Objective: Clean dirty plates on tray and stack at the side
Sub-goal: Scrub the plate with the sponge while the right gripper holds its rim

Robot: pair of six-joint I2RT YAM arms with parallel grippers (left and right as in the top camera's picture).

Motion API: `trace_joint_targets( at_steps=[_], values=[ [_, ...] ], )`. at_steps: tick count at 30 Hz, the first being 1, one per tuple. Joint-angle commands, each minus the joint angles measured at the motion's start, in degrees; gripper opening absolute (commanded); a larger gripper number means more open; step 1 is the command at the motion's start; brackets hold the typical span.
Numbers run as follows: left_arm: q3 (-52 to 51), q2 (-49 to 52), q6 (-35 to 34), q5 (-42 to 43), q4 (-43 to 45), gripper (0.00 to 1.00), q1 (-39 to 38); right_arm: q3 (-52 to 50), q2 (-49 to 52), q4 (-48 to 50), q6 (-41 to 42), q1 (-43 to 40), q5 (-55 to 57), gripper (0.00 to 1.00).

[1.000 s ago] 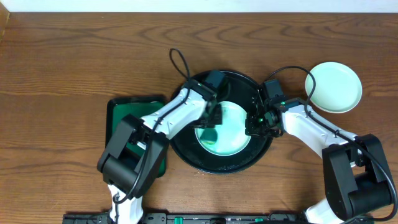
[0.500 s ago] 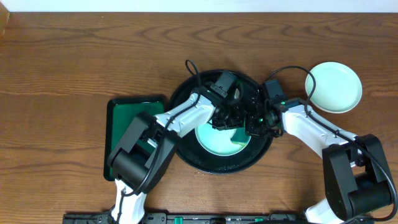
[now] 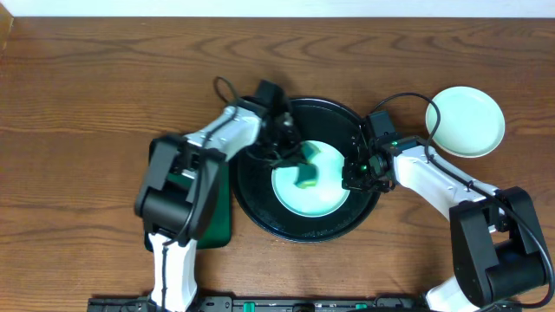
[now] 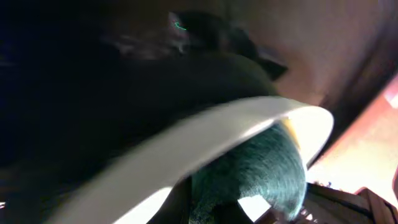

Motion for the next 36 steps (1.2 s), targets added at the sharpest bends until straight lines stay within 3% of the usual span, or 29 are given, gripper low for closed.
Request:
trace_joint_targets(
  at_steps=[1,5,10,13,20,27,36],
  values=[
    [-2.6,0.9,1.4,-30.3,-1.6,0.07,5.0,-2.1,2.3,-2.1,0.2,0.4,3.1,0.01],
    [-2.6,-3.2,2.3,-36.3,-3.8,0.07,5.0,-2.1,2.3,-2.2,0.2,0.4,3.2,0.01],
    [-2.6,-6.4,3.3,-47.8,-12.9,0.07,2.5,-2.1,2.3,-2.3,0.2,0.3,3.2,0.01],
    [-2.7,-6.8,3.9,-49.8,-17.2,0.07,0.4,-2.1,2.3,-2.3,0.2,0.3,3.2,0.01],
    [-3.2,-6.8,11.5,-33.3,-16.8,0.07,-7.6,-2.1,2.3,-2.0,0.2,0.3,3.2,0.01],
    [-3.5,-5.2,8.5,-17.0,-7.0,0.07,-14.7,-2.1,2.3,-2.3,0.2,-0.6,3.2,0.01],
    [-3.6,-0.5,4.5,-3.1,3.1,0.07,-15.3,-2.1,2.3,-2.5,0.1,-1.5,3.2,0.01]
  ],
)
